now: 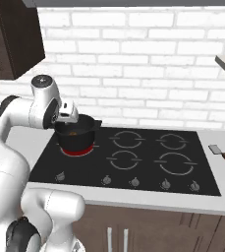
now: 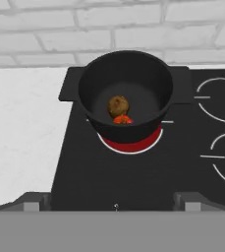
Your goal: Put the mushroom and tomato in the pot. Retrieve the spatula and lightly stir the vegetables in the pot.
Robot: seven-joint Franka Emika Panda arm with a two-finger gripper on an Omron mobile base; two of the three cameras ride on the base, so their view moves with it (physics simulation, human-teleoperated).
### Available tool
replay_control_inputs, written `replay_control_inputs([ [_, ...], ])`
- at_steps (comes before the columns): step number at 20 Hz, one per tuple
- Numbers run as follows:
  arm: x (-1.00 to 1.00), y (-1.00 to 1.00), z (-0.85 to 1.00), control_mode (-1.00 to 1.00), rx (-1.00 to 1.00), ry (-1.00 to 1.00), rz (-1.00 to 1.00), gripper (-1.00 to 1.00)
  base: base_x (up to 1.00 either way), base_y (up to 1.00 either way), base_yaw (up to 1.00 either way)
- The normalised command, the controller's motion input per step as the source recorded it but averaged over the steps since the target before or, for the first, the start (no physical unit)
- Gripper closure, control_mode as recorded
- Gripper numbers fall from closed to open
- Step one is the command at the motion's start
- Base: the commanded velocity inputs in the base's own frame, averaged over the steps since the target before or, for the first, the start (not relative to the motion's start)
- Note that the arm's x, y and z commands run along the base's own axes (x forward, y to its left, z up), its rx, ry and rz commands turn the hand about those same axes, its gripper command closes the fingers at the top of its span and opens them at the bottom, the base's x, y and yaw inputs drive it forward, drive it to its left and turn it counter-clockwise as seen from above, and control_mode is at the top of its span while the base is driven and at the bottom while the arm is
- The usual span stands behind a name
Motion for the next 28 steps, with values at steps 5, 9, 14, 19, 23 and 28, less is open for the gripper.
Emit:
replay_control_inputs([
  [5, -0.79, -0.06, 0.37, -1.0, 0.0, -0.05, 0.01, -1.0, 0.0, 0.0, 0.0],
  [9, -0.07, 0.0, 0.03, -1.0, -0.01, 0.01, 0.0, -1.0, 0.0, 0.0, 0.0],
  [14, -0.03, -0.08, 0.0, -1.0, 0.0, 0.01, -0.01, -1.0, 0.0, 0.0, 0.0],
  [19, -0.01, -0.04, 0.0, 1.0, 0.0, 0.01, -0.01, -1.0, -0.03, 0.0, 0.0],
  [23, 0.0, 0.0, 0.0, 1.0, 0.0, 0.0, 0.0, -1.0, -0.03, -0.44, -0.16],
  [28, 0.0, 0.0, 0.0, 1.0, 0.0, 0.0, 0.0, -1.0, -0.43, -0.99, -0.12],
])
